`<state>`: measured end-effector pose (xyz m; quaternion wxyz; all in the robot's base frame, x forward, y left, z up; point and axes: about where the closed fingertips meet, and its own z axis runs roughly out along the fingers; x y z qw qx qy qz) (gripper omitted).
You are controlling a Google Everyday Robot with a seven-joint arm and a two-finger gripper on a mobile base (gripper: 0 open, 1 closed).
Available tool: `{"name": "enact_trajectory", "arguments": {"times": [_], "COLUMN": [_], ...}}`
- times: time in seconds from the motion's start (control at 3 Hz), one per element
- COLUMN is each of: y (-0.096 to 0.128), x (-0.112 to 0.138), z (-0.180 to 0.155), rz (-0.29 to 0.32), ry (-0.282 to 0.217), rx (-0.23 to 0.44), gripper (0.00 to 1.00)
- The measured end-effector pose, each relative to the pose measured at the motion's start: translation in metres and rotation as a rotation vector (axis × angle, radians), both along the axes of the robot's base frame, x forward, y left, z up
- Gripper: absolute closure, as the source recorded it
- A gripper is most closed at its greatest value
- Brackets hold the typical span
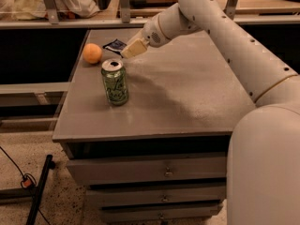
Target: Move rxbar blueberry near orange
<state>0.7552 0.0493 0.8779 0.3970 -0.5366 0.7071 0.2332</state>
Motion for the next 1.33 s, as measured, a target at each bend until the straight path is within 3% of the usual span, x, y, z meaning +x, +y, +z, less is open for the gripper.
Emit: {"name": "enact_trajectory", "arguments": {"times": [0.67, 1.0, 1.33], "y": [0.0056, 0.0083, 0.0084], "x": [-0.0005, -0.0007, -0.0007], "z": [-0.0045, -0.0067, -0.0068], "rz": [0.009, 0.013, 0.013], "ry": [0.007, 0.010, 0.010], "rx": [-0.001, -0.001, -0.001], "gripper": [0.13, 0.00, 0.00]}}
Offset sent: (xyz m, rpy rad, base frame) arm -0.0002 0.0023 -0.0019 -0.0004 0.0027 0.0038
